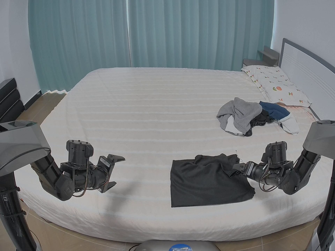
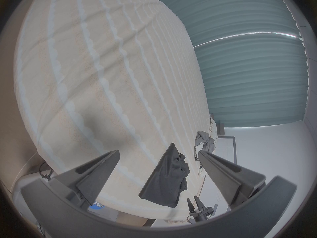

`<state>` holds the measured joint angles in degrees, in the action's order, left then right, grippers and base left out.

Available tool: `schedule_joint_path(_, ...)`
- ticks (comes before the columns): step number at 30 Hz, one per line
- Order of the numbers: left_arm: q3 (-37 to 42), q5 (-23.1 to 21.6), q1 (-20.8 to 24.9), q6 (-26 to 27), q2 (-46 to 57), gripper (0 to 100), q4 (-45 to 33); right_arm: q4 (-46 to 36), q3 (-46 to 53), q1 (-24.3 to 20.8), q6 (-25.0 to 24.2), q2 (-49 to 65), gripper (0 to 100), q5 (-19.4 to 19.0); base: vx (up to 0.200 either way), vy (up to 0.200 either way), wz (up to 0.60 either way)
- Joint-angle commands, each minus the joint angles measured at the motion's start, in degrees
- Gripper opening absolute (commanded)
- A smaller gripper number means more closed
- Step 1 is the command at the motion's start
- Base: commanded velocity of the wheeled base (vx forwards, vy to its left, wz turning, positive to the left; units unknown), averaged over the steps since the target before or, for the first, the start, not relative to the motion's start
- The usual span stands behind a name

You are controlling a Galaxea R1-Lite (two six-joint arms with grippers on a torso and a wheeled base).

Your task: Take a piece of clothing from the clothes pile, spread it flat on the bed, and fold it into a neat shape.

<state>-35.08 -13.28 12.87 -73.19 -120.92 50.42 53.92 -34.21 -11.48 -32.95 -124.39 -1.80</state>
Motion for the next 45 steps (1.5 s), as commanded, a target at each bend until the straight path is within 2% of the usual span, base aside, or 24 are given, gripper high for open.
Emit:
schedule_joint_path(1, -0.1, 0.0, 0.0, 0.0, 0.0, 100, 0.0, -0.1, -2.0, -4.6, -1.5, -0.9, 100, -1.2, 0.0, 0.0, 0.0)
schedule_joint_path(5, -0.1, 0.0, 0.0, 0.0, 0.0, 100, 0.0, -2.9, -5.3, -7.9, -2.3, -4.7, 100, -1.4, 0.0, 0.0, 0.0)
schedule_joint_path(19, 0.0, 0.0, 0.0, 0.0, 0.0, 100, 0.0, -13.1, -19.1, -7.3, -2.4, -12.1, 100, -1.1, 0.0, 0.0, 0.0)
schedule_joint_path(26, -0.1, 0.0, 0.0, 0.0, -0.1, 100, 0.0, -13.5, -26.7, -3.9, -2.5, -14.9, 100, 1.1, 0.0, 0.0, 0.0)
schedule_joint_path(27, -0.1, 0.0, 0.0, 0.0, -0.1, 100, 0.0, -14.2, -29.3, -2.1, -2.5, -15.4, 100, 1.5, 0.0, 0.0, 0.0)
schedule_joint_path(31, -0.1, 0.0, 0.0, 0.0, -0.1, 100, 0.0, -14.5, -32.8, 0.6, -2.6, -16.9, 100, 1.5, 0.0, 0.0, 0.0)
schedule_joint_path(37, -0.1, 0.0, 0.0, 0.0, -0.1, 100, 0.0, -13.8, -33.5, 2.6, -3.0, -18.4, 100, 1.0, 0.0, 0.0, 0.0)
schedule_joint_path(40, -0.1, 0.0, 0.0, 0.0, -0.1, 100, 0.0, -13.0, -33.6, 3.0, -5.1, -17.7, 100, 0.7, 0.0, 0.0, 0.0)
schedule_joint_path(45, 0.0, 0.0, 0.0, 0.0, -0.1, 100, 0.0, -11.6, -33.8, 3.8, -6.1, -18.0, 100, -1.4, 0.0, 0.0, 0.0)
